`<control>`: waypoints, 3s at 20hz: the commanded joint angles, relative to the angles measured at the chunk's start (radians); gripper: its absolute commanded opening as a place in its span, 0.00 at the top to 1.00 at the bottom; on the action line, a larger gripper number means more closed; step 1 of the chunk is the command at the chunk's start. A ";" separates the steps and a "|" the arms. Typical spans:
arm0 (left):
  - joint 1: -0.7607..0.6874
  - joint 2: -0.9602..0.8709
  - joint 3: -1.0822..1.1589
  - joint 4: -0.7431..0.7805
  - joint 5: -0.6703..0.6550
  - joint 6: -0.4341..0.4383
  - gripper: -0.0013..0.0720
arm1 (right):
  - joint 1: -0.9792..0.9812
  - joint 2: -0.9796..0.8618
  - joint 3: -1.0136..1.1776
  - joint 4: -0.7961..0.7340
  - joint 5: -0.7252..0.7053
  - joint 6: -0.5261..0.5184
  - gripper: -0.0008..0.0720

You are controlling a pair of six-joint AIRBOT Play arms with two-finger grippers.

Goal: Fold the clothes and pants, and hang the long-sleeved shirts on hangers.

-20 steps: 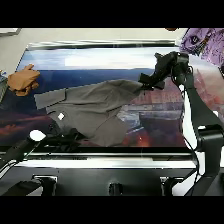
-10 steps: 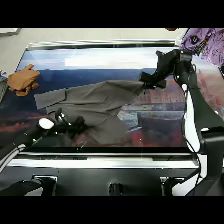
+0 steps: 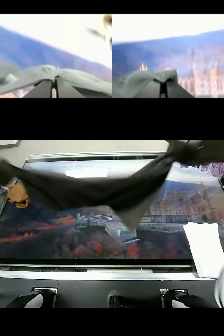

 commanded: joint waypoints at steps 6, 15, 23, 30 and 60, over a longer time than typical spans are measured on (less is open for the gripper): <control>0.174 0.314 0.252 0.213 -0.129 -0.003 0.95 | 0.000 0.475 0.001 -0.068 -0.087 0.054 0.94; 0.172 0.040 0.171 0.165 -0.154 0.006 0.95 | 0.000 0.164 0.001 -0.106 -0.049 0.093 0.94; 0.033 -0.637 0.140 0.170 0.066 0.094 0.95 | 0.002 -0.466 0.001 -0.032 0.103 0.078 0.94; -0.022 -0.881 0.140 0.170 0.059 0.093 0.94 | 0.001 -0.705 0.001 0.112 0.126 0.097 0.93; 0.391 -0.328 -0.479 0.024 -0.247 0.161 0.35 | -0.409 -0.211 -1.135 0.742 0.063 -0.690 0.32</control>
